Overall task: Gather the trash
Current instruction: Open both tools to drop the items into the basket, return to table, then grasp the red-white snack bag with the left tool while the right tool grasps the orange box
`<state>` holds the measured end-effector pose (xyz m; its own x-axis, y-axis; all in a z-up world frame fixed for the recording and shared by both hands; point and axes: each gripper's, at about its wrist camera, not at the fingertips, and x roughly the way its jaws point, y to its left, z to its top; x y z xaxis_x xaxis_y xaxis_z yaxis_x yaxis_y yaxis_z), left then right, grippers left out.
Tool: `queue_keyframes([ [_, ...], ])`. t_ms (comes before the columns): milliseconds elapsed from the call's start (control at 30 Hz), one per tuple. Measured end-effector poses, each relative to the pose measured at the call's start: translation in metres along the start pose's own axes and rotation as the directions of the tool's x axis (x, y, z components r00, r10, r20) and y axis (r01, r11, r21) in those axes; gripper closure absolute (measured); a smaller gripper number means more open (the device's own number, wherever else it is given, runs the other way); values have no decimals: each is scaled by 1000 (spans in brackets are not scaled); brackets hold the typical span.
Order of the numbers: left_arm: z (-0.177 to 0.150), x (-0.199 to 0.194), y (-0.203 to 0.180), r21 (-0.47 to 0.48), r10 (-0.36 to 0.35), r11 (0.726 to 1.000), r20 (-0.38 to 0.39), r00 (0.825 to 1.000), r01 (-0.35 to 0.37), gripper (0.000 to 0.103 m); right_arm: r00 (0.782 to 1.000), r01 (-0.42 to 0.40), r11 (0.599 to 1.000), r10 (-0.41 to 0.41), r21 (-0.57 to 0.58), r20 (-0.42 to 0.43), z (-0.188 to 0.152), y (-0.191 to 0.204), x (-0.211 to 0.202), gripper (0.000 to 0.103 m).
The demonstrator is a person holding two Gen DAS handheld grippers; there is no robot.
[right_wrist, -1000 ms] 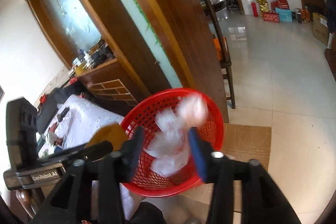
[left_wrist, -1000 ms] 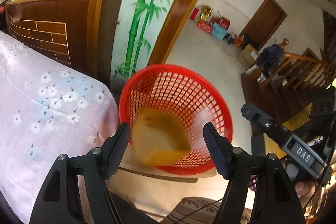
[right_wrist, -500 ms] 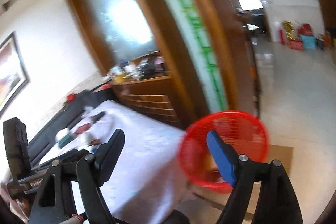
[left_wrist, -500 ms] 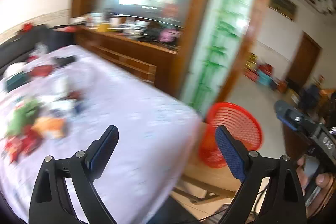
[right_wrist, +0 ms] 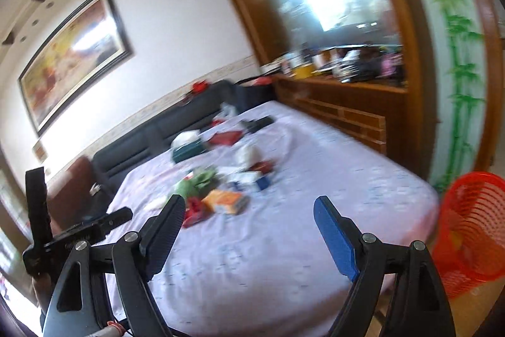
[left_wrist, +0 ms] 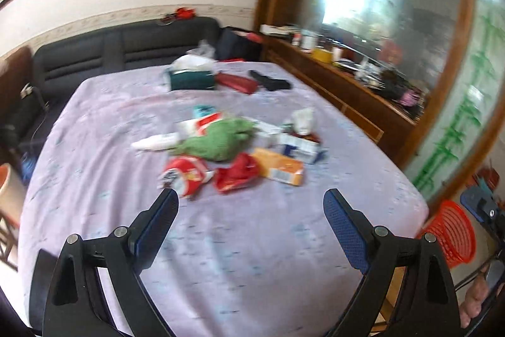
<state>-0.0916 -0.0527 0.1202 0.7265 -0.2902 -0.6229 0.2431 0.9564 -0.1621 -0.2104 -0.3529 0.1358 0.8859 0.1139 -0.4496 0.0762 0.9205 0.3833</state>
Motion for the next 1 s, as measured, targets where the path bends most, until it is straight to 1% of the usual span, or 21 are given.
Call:
queue_keyframes([
  [100,0,-1,17,-26,18,999,-3,1000,-18,11,998,-45,999,45,-5,-40,-4,15,19,16],
  [200,-1,0,27,-40,19,999,-4,1000,-19,11,996,-58,998,57,-16,-65,-5,23,32,16],
  [267,-1,2,28,-30,28,999,-6,1000,-28,11,994,-70,997,68,-24,-80,-6,28,39,16],
  [467,-1,0,22,0,60,998,11,998,-60,11,994,-73,997,70,-37,-85,-7,40,46,16],
  [633,0,-4,19,13,71,997,23,997,-71,11,993,-88,995,84,-52,-84,-4,48,47,16],
  [833,1,-4,16,31,64,997,28,998,-65,11,992,-96,993,89,-71,-90,0,52,53,16],
  [1000,4,-4,24,19,67,998,32,997,-68,11,990,-108,991,99,-80,-104,0,57,63,16],
])
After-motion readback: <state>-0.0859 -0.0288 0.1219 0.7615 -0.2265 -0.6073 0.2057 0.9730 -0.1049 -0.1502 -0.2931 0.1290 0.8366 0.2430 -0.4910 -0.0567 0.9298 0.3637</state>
